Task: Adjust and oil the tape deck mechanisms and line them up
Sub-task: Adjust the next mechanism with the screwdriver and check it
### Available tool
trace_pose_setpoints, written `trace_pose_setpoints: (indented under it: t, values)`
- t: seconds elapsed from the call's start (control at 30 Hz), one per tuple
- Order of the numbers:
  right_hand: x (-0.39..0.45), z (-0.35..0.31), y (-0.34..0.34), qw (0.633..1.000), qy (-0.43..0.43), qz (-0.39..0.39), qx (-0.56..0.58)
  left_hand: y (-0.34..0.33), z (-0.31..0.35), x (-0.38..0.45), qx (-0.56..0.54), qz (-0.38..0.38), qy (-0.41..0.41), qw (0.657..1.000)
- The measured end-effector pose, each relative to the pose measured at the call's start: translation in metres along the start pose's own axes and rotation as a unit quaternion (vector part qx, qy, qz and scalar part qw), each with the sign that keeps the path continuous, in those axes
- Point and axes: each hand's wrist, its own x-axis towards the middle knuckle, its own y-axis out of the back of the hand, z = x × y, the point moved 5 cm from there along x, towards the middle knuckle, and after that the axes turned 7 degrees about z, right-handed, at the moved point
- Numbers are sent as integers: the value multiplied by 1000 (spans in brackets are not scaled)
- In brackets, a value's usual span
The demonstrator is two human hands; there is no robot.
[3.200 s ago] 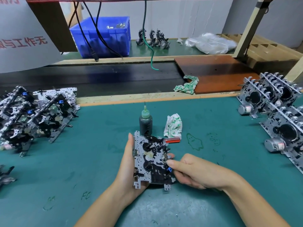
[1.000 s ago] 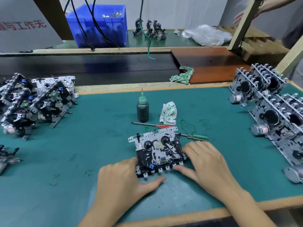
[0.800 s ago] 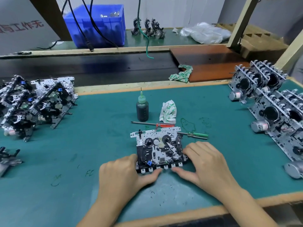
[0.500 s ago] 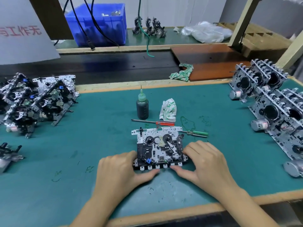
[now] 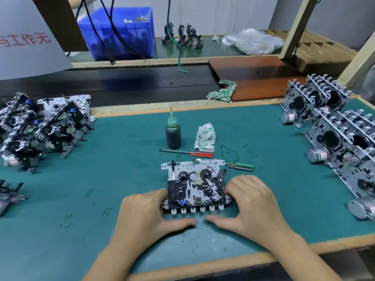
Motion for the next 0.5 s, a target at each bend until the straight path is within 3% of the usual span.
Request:
trace_pose_setpoints:
  t: [0.1,0.5]
  values:
    - [-2,0,1,999,-23,31,-6,-1,3,-2,0,-8,-50,999]
    - [-1,4,1,1000,8,9,20,1,0,-6,72,25,-30,997]
